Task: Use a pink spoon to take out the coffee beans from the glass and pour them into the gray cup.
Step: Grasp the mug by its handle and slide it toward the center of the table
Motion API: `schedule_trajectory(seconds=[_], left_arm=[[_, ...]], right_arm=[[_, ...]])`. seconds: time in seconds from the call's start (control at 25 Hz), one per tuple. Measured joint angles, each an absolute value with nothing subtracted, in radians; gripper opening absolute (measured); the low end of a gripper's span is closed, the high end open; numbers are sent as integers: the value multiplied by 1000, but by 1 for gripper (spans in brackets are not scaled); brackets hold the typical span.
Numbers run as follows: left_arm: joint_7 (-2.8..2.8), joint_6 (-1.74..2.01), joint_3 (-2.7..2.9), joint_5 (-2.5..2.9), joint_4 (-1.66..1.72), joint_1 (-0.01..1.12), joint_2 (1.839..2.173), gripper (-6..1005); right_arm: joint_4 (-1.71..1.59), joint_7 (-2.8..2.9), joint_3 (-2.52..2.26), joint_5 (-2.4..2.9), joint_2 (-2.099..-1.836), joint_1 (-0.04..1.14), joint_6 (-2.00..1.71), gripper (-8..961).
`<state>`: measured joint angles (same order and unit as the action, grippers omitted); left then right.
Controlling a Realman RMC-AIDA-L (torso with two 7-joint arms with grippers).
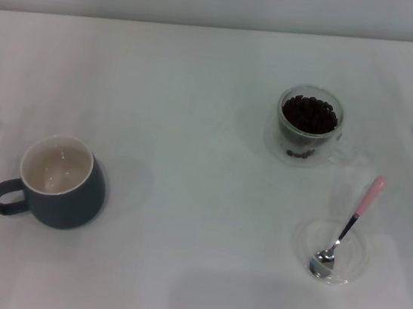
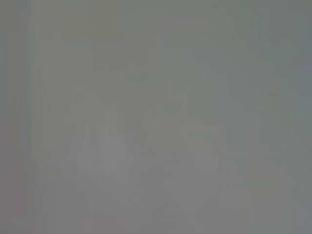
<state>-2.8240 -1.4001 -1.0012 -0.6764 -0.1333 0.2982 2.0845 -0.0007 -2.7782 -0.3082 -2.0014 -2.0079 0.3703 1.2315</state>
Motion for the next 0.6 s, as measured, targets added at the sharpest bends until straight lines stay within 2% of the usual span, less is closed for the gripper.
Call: schedule_trajectory(seconds=[0.6], left_arm=[[-2824,-1409,-1003,-679,-137,296,2087,892]], right_arm=[[-27,-2771,-308,-2004,-2006,360,1250,741]])
